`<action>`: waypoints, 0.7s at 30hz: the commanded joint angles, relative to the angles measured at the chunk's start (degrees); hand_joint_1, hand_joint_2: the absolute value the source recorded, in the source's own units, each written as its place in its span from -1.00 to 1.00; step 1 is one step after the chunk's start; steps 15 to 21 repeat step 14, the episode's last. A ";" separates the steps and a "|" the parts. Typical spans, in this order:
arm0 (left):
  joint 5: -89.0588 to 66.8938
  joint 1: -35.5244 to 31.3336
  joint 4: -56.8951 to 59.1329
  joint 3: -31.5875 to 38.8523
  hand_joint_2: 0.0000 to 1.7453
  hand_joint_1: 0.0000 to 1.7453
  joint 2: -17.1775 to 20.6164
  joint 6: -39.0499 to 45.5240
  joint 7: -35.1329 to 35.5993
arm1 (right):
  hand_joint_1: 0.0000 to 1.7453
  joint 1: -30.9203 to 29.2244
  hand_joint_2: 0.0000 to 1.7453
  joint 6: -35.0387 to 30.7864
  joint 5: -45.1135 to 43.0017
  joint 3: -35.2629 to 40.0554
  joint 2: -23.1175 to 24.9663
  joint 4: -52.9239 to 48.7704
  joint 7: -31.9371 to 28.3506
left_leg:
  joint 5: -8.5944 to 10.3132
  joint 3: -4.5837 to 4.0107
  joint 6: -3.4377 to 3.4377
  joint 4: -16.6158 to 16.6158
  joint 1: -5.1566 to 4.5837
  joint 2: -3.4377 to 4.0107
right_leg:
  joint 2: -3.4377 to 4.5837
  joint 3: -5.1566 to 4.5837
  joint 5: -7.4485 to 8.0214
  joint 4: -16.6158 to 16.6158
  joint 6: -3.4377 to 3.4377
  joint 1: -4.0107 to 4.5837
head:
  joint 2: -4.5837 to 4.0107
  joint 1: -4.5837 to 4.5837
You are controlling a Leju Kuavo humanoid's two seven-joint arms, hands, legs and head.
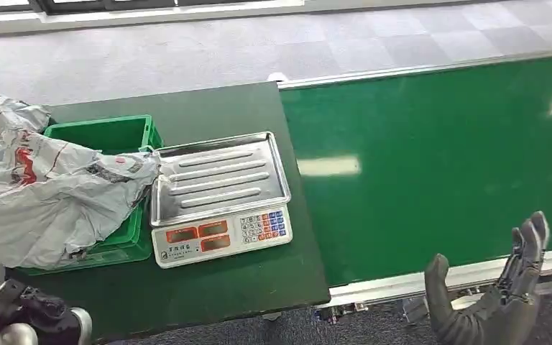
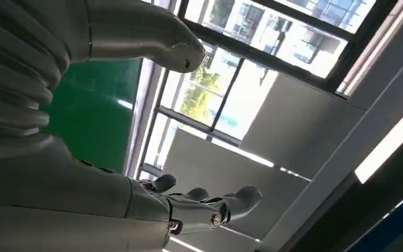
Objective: Moved the parcel from conveyor to table for the left to box.
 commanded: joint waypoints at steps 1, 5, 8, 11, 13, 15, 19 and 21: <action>-2.73 -6.00 7.43 -1.10 -1.00 -1.00 -2.19 -6.41 5.51 | -1.00 -0.56 1.00 1.01 1.40 -1.65 2.81 -0.48 2.62 | 0.13 0.05 0.09 -0.14 0.05 -0.39 | -0.23 0.17 0.03 -0.18 -0.08 0.06 | 0.00 0.02; -7.91 -4.35 5.59 -1.51 -1.00 -1.00 -1.41 -6.27 6.12 | -1.00 -3.94 1.00 1.70 -2.96 -1.72 1.09 3.21 1.79 | 0.00 -0.25 0.02 -0.07 0.05 0.06 | 0.11 0.21 0.07 -0.09 -0.06 0.03 | 0.00 0.02; -8.88 -2.85 4.82 -1.41 -1.00 -1.00 -1.13 -6.27 5.23 | -1.00 -5.00 1.00 1.71 -2.78 -1.59 1.00 3.92 1.47 | 0.03 -0.24 0.05 -0.15 0.07 0.04 | 0.15 0.23 0.09 -0.18 -0.09 0.05 | 0.00 0.00; -8.67 -2.31 4.75 -1.54 -1.00 -1.00 -1.13 -6.93 5.25 | -1.00 -5.14 1.00 1.60 -3.97 -1.66 0.81 3.47 1.14 | -0.01 -0.25 0.02 -0.10 0.05 -0.03 | 0.10 0.22 0.02 -0.10 -0.08 0.04 | 0.00 0.00; -10.65 -1.88 4.30 -1.83 -1.00 -1.00 -0.98 -5.90 4.89 | -1.00 -5.43 1.00 2.01 -4.49 -1.75 0.50 3.84 1.23 | -0.02 -0.25 0.02 -0.07 0.07 -0.03 | 0.10 0.22 0.01 -0.09 -0.07 0.05 | 0.00 0.00; -11.52 -1.59 3.91 -1.81 -1.00 -1.00 -0.99 -5.34 4.96 | -1.00 -5.53 1.00 2.14 -4.71 -1.85 0.44 3.99 1.23 | -0.01 -0.21 0.04 -0.13 0.08 -0.03 | 0.14 0.25 0.03 -0.15 -0.10 0.06 | 0.00 0.00; -11.52 -1.59 3.91 -1.81 -1.00 -1.00 -0.99 -5.34 4.96 | -1.00 -5.53 1.00 2.14 -4.71 -1.85 0.44 3.99 1.23 | -0.01 -0.21 0.04 -0.13 0.08 -0.03 | 0.14 0.25 0.03 -0.15 -0.10 0.06 | 0.00 0.00; -11.52 -1.59 3.91 -1.81 -1.00 -1.00 -0.99 -5.34 4.96 | -1.00 -5.53 1.00 2.14 -4.71 -1.85 0.44 3.99 1.23 | -0.01 -0.21 0.04 -0.13 0.08 -0.03 | 0.14 0.25 0.03 -0.15 -0.10 0.06 | 0.00 0.00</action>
